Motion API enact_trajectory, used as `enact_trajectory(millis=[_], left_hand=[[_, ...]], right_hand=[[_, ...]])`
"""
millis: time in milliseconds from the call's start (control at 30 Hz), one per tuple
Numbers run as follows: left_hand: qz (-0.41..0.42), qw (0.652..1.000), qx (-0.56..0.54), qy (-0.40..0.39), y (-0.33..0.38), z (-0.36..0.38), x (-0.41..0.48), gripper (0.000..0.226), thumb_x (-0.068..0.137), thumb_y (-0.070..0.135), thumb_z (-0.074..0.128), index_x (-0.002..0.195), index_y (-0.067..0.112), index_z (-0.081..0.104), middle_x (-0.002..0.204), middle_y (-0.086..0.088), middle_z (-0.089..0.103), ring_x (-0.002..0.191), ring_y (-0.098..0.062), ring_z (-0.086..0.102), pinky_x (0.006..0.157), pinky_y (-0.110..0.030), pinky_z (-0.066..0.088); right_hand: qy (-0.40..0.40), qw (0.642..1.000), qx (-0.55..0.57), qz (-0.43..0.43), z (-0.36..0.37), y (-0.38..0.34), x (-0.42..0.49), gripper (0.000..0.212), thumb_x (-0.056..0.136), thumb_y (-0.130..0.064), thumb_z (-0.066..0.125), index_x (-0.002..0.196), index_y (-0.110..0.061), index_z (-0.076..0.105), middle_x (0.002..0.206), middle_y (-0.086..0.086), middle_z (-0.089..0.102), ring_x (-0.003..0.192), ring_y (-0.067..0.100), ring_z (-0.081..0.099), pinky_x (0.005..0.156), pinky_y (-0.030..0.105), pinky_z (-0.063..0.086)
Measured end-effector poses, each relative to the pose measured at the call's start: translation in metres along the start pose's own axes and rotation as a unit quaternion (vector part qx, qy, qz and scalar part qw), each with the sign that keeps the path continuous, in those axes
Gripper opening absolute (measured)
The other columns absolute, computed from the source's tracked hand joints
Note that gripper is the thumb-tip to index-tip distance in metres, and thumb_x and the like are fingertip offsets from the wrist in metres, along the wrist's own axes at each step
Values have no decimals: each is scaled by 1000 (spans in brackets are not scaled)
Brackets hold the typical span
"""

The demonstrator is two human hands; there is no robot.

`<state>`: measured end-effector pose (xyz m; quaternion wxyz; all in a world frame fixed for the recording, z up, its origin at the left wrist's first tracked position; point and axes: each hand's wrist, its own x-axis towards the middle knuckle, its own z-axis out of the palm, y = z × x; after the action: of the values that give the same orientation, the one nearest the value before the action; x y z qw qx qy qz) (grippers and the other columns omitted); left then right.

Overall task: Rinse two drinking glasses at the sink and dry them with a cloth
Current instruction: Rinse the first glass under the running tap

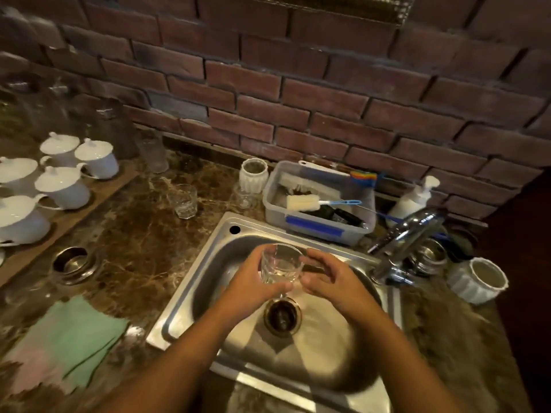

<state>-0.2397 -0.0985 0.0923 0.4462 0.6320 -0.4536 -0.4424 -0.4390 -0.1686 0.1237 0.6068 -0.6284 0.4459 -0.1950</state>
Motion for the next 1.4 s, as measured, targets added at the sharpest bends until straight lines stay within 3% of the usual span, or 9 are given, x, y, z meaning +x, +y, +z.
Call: enact_trajectory(millis=[133, 267, 400, 500, 633, 767, 900, 1233, 1400], left_hand=[[-14, 999, 8, -31, 7, 50, 8, 76, 70, 17, 90, 130, 38, 48, 118, 21, 59, 97, 27, 52, 71, 3, 43], [-26, 998, 17, -51, 12, 88, 19, 76, 70, 10, 89, 131, 33, 49, 119, 13, 62, 98, 20, 57, 69, -1, 48], [-29, 997, 38, -68, 15, 113, 31, 77, 71, 12, 89, 129, 40, 47, 121, 15, 61, 99, 18, 58, 69, -6, 52], [-34, 995, 48, -81, 20, 127, 37, 73, 72, 16, 89, 118, 53, 46, 118, 21, 61, 100, 17, 58, 67, -7, 49], [-50, 994, 43, -83, 22, 135, 42, 73, 71, 17, 90, 118, 52, 47, 121, 21, 60, 109, 2, 59, 77, -13, 44], [-60, 994, 31, -88, 22, 135, 42, 78, 71, 15, 90, 124, 49, 46, 132, 11, 58, 120, -16, 59, 88, -24, 47], [-64, 994, 31, -88, 25, 129, 41, 80, 66, 21, 91, 124, 53, 46, 135, 8, 58, 121, -21, 59, 100, -34, 49], [-42, 995, 38, -86, 17, 109, 28, 78, 70, 20, 89, 127, 51, 47, 117, 28, 63, 107, 10, 60, 81, -5, 49], [-50, 994, 29, -89, 14, 106, 21, 80, 65, 30, 89, 129, 49, 45, 122, 28, 58, 106, 12, 58, 81, -8, 52]], right_hand=[[89, 995, 24, 36, -72, 41, -30, 43, 90, -6, 70, 130, -14, 58, 124, 9, 69, 103, 15, 70, 87, 34, 58], [209, 975, 40, 62, -130, 80, -42, 33, 90, -1, 68, 122, -6, 64, 110, 17, 72, 90, 17, 69, 80, 34, 58], [349, 930, 85, 71, -166, 111, -36, 21, 94, -6, 64, 115, -4, 64, 95, 12, 72, 75, 14, 67, 56, 16, 54], [459, 882, 76, 67, -182, 130, -16, 25, 93, -20, 66, 116, -9, 62, 105, 14, 71, 92, 25, 67, 71, 28, 54], [463, 881, 67, 61, -190, 140, 22, 35, 95, -39, 60, 122, -15, 60, 112, 3, 68, 98, 14, 64, 78, 23, 48], [432, 895, 92, 57, -190, 140, 60, 34, 102, -44, 41, 103, -19, 64, 89, -2, 71, 87, 14, 69, 74, 33, 52], [493, 861, 94, 81, -181, 142, 80, 49, 99, -52, 32, 79, -19, 62, 70, -2, 65, 67, 15, 62, 68, 36, 50], [576, 807, 4, 129, -174, 143, 88, 63, 107, -42, 27, 86, 0, 70, 57, -12, 49, 59, 13, 44, 70, 27, 31], [586, 801, 4, 122, -173, 143, 88, 63, 107, -41, 26, 84, 0, 67, 77, 11, 66, 72, 21, 49, 70, 29, 31]])
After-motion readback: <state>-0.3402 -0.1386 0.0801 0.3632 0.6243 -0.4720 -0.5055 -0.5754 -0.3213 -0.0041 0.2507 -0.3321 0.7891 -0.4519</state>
